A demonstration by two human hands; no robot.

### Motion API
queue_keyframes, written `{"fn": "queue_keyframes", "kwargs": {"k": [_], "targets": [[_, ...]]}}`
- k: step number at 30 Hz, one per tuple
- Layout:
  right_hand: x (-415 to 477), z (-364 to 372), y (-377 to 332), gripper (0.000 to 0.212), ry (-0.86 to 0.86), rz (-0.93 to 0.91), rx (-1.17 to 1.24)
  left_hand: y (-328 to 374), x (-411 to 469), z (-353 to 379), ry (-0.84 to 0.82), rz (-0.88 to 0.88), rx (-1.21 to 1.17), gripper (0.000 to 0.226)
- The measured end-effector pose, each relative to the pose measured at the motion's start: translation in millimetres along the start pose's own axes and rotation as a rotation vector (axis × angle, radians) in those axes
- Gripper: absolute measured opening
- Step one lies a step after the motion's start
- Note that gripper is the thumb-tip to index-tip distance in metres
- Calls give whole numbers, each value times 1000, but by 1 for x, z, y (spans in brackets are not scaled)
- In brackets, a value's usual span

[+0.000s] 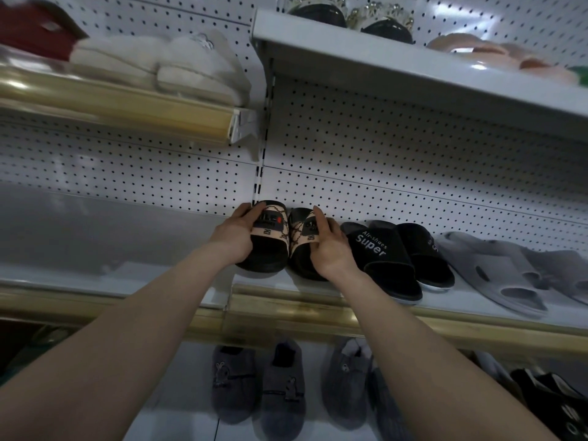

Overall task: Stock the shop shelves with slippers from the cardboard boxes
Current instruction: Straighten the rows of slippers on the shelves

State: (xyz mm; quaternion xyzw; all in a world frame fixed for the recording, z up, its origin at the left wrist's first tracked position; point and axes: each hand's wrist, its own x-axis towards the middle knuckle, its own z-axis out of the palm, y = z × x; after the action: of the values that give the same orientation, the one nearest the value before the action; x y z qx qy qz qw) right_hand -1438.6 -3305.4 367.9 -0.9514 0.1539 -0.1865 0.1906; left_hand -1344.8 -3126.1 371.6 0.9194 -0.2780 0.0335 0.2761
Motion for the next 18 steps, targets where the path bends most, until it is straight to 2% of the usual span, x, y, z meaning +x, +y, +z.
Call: {"fn": "queue_keyframes", "kwargs": {"k": [8,11,15,18], "targets": [[-1,-6,0,79,-39,3,17,7,-2,-5,-17,-8,12,89],[-4,-15,1,80,-49,-13,54,20,-2,-9,-6,101,103,84],[-6,-32,5,63,30,-93,72,51,1,-6,60,268,122,67],[-6,-48,16,56,113,-123,51,74,8,2,77,335,103,64]]}}
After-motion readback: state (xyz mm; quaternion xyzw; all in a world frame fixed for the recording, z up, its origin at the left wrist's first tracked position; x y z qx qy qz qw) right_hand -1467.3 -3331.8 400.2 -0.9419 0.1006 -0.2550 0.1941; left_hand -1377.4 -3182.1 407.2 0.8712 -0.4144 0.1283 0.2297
